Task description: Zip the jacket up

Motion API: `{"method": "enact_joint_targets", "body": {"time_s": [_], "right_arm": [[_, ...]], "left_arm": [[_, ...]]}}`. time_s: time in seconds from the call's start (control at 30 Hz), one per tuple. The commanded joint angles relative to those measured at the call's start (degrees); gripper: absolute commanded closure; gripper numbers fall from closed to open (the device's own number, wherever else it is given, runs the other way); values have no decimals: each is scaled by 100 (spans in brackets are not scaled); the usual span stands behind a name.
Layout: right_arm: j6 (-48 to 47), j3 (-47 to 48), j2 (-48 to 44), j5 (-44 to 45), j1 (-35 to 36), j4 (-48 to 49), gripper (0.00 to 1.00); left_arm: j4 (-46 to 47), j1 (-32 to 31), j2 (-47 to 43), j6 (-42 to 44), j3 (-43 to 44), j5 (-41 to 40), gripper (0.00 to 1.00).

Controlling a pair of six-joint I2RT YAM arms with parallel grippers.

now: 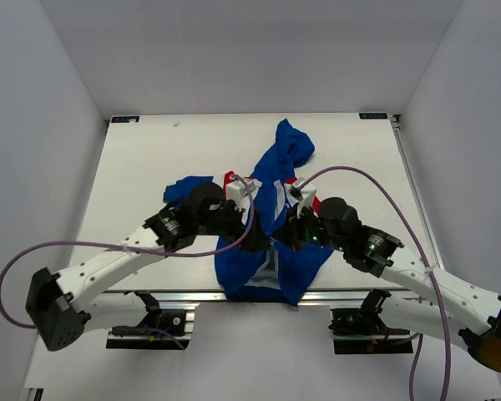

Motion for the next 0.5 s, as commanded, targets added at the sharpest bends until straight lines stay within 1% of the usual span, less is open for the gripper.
{"method": "enact_joint_targets", "body": {"time_s": [0.0, 0.1, 0.17, 0.2, 0.23, 0.3, 0.33, 0.37, 0.4, 0.47], "right_arm": [[143, 423, 103, 238, -41, -167, 100], [196, 625, 234, 309, -67, -325, 100], [213, 722, 339, 309, -111, -430, 100], [231, 818, 366, 292, -129, -457, 100], [248, 871, 436, 274, -164, -527, 100], [309, 1055, 507, 230, -251, -615, 100], [345, 1117, 577, 221, -304, -650, 100], [389, 1179, 621, 195, -348, -703, 100], [433, 1293, 656, 82, -401, -799, 100], [468, 1355, 761, -68, -603, -853, 100]], "left_arm": [[-126, -31, -685, 649, -36, -810, 2], [-20, -127, -975, 1043, -107, -810, 2], [68, -417, -994, 1394, -125, -950, 2], [16, -548, -889, 1492, -55, -1151, 2], [-185, -854, -801, 1676, 15, -1762, 2], [-370, -1198, -503, 1782, 260, -2581, 3], [-371, -1513, -432, 1861, 305, -2899, 4], [-380, -1647, -379, 1984, 349, -3459, 7], [-371, -1761, -344, 2037, 385, -3673, 11], [-249, -1929, -396, 2195, 394, -3999, 11]]}}
